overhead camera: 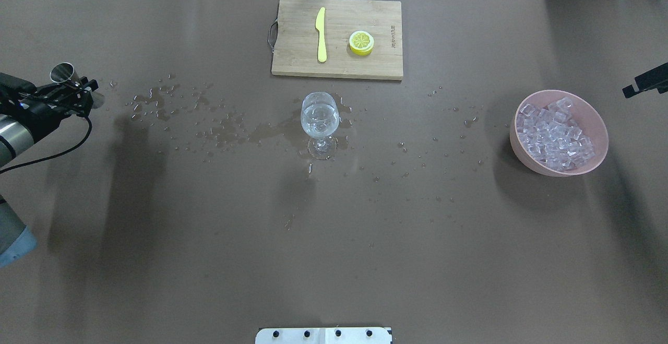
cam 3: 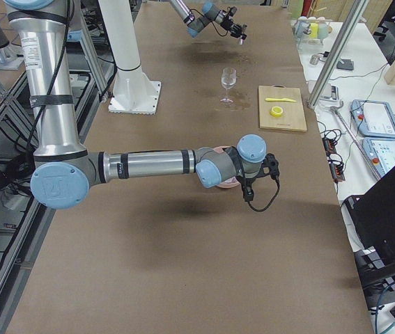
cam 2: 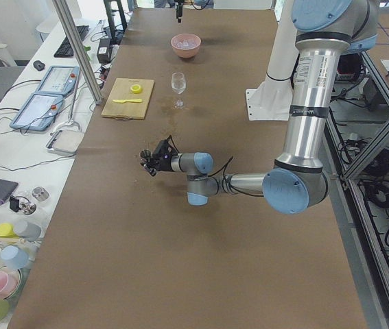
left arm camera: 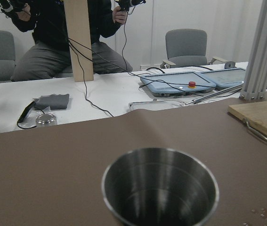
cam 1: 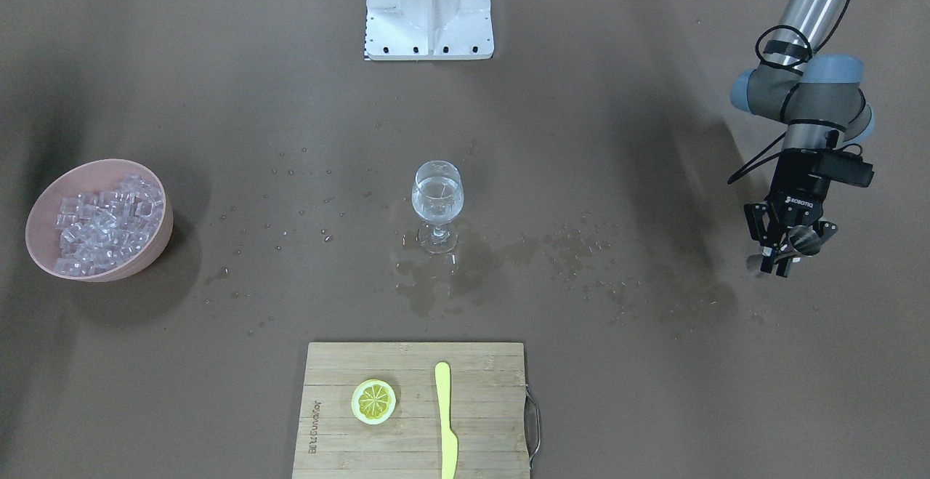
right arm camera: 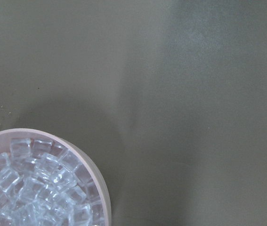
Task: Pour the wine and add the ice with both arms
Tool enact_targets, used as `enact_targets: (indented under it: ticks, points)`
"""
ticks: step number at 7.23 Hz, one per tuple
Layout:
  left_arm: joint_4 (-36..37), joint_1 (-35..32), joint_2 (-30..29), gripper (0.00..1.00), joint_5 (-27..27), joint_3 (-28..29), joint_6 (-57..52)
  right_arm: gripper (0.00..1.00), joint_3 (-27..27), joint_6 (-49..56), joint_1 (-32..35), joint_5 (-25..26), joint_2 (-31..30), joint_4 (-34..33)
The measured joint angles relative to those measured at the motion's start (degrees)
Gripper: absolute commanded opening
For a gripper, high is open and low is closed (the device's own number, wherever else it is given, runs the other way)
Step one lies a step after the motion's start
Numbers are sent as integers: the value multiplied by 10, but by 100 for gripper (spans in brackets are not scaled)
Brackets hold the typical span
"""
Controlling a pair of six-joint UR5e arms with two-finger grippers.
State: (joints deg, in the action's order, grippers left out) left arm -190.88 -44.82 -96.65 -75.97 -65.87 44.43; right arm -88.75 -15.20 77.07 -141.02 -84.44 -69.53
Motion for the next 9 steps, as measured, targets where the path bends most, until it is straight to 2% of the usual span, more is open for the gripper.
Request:
enact_targets:
  ticks: [3,4,5,6,9]
  points:
    - [-38,-3,1,0,-8,48,-3,100,-2,0,-3,0,1,0]
    - [-39,-3,1,3,-8,53,-3,100,-3,0,-4,0,2,0]
    - [-38,-3,1,13,-7,55,-4,100,-3,0,-5,0,2,0]
    - [-37,-2,1,98,-7,58,-8,100,-4,-1,-5,0,1,0]
    - [-34,-2,-10,98,-7,61,-5,100,-4,-7,-5,0,1,0]
